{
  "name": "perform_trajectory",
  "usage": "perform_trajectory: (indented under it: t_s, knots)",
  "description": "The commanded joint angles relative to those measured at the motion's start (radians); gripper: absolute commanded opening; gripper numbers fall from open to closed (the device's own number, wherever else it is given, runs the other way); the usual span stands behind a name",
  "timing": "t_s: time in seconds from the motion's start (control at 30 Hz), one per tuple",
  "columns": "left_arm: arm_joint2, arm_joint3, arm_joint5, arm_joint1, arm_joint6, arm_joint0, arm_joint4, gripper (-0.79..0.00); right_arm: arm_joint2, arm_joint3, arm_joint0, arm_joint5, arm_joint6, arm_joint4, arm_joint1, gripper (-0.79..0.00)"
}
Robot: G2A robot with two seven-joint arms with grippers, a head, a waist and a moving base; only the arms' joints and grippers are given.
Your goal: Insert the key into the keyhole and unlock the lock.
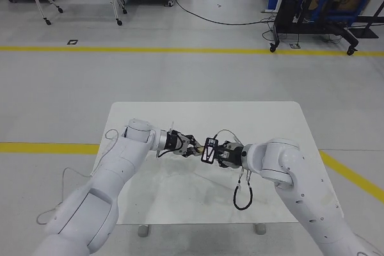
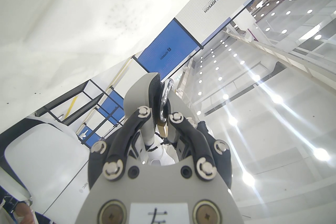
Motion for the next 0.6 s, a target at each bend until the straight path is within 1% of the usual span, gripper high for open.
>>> perform_trajectory:
  t_s: [0.0,0.2,0.4,0.57]
  knots:
    - [0.002,0.002,0.001,-0.002,-0.002,0.000,0.002,-0.785,-0.010,0.000,0.007,0.007,0.004,0.001,0.000,-0.785]
    - [0.003,0.009,0.003,-0.005,-0.008,-0.002,0.003,-0.785,-0.047,0.012,0.028,0.029,0.041,-0.021,0.000,-0.785]
    - [0.000,0.014,0.003,-0.005,-0.013,-0.004,0.003,-0.785,-0.072,0.021,0.044,0.050,0.051,-0.032,-0.001,-0.785]
    - [0.000,0.015,0.005,-0.006,-0.008,-0.006,0.009,-0.785,-0.085,-0.001,0.040,0.074,0.053,-0.057,0.001,-0.785]
